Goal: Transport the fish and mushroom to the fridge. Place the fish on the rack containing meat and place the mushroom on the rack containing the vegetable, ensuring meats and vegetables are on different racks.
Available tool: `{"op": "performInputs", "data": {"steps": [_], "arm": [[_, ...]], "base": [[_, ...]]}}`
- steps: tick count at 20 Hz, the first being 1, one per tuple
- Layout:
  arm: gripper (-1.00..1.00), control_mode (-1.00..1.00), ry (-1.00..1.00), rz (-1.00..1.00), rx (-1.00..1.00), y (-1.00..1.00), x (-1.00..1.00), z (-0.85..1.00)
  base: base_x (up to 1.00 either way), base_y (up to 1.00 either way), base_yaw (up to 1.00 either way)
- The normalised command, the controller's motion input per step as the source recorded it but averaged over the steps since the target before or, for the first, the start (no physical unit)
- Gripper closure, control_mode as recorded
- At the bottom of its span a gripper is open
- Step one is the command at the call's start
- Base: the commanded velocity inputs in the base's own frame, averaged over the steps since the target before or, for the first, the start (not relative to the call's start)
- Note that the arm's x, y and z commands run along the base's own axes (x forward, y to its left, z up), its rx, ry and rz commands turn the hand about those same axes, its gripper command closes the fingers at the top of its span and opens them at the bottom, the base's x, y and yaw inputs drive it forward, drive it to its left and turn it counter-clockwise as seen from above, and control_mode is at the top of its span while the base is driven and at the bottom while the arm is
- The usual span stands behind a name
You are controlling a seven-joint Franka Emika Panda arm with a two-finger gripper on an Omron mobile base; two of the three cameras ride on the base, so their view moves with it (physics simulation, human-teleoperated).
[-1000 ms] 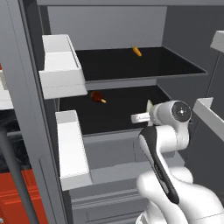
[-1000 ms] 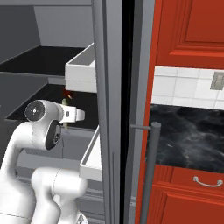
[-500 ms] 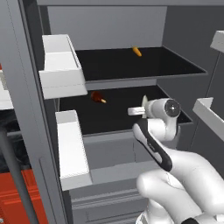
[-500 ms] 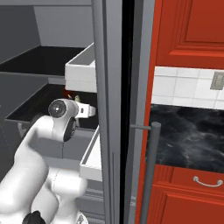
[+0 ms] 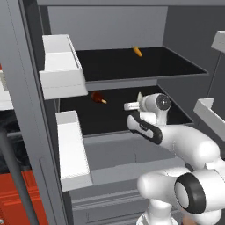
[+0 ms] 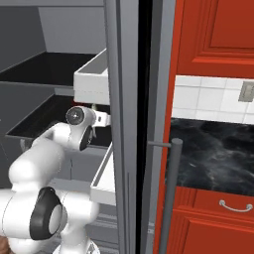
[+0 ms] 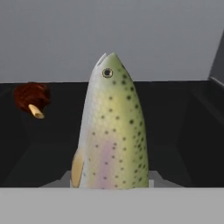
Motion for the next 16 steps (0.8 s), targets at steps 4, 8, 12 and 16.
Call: {"op": "performInputs", "data": {"steps": [4,8,12,16], "arm": [[1.0,-1.0,0.0,0.0,0.0,0.0,0.64,-0.51],[1.0,-1.0,0.0,0.0,0.0,0.0,0.62,-0.54],[1.0,-1.0,-0.05,0.0,0.0,0.0,0.29,-0.59],[-1.0,-1.0,-0.04,0.0,-0.01,0.04,0.04,-0.66]], "base": [[0.0,0.0,0.0],[0.0,0.0,0.0],[0.0,0.0,0.0],[0.0,0.0,0.0]]}}
